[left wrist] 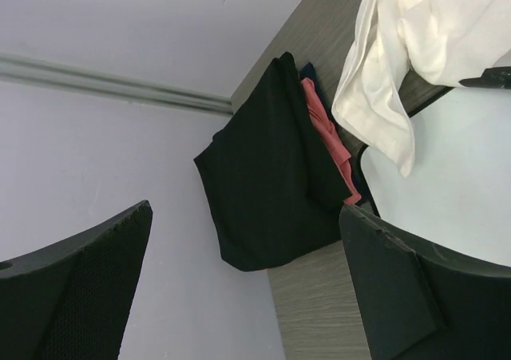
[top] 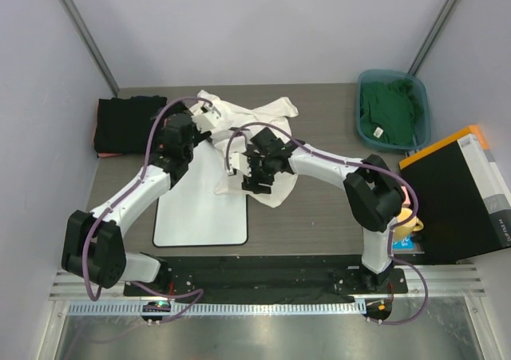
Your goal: Fold and stack the t-shirts
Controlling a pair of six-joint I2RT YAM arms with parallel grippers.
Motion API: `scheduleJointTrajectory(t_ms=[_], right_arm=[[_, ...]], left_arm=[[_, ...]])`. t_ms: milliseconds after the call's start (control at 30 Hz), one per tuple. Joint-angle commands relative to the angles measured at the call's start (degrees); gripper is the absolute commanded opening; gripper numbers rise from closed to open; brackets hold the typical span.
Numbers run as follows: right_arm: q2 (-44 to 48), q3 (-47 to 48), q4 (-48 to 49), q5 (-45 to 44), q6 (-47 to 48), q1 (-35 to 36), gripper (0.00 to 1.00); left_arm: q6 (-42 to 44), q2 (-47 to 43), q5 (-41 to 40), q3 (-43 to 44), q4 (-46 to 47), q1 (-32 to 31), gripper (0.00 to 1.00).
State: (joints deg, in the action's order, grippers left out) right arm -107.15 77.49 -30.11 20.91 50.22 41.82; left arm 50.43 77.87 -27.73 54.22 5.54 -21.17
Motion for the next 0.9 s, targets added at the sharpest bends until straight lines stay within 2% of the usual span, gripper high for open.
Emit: scheduleJointTrajectory(t_ms=[0,233,467,767,867], right_arm=[[-2.6,5.6,8.4,1.2,-6.1,3.0,0.68],[-7.5,9.3,10.6,3.1,-8.9,5.9,0.67],[-10.2,10.2,12.1,4.7,-10.5,7.9,0.65],[-14.4,10.3,12.3,3.8,-10.1,7.9,0.5],[-14.8,10.4,11.7,1.4,-9.6,7.8,0.32]], left_arm=[[-5.1,-2.0,-3.8,2.4,1.3,1.5,1.0],[-7.0,-3.0,-4.2,3.5,-0.8,5.2,1.0],[-7.6,-2.2,-3.0,4.2,-1.4,6.3,1.0],[-7.6,0.1,-1.2,6.6,-1.4,7.3,1.0],[-7.3,0.4,-0.5,6.9,-1.1,8.0,1.0]])
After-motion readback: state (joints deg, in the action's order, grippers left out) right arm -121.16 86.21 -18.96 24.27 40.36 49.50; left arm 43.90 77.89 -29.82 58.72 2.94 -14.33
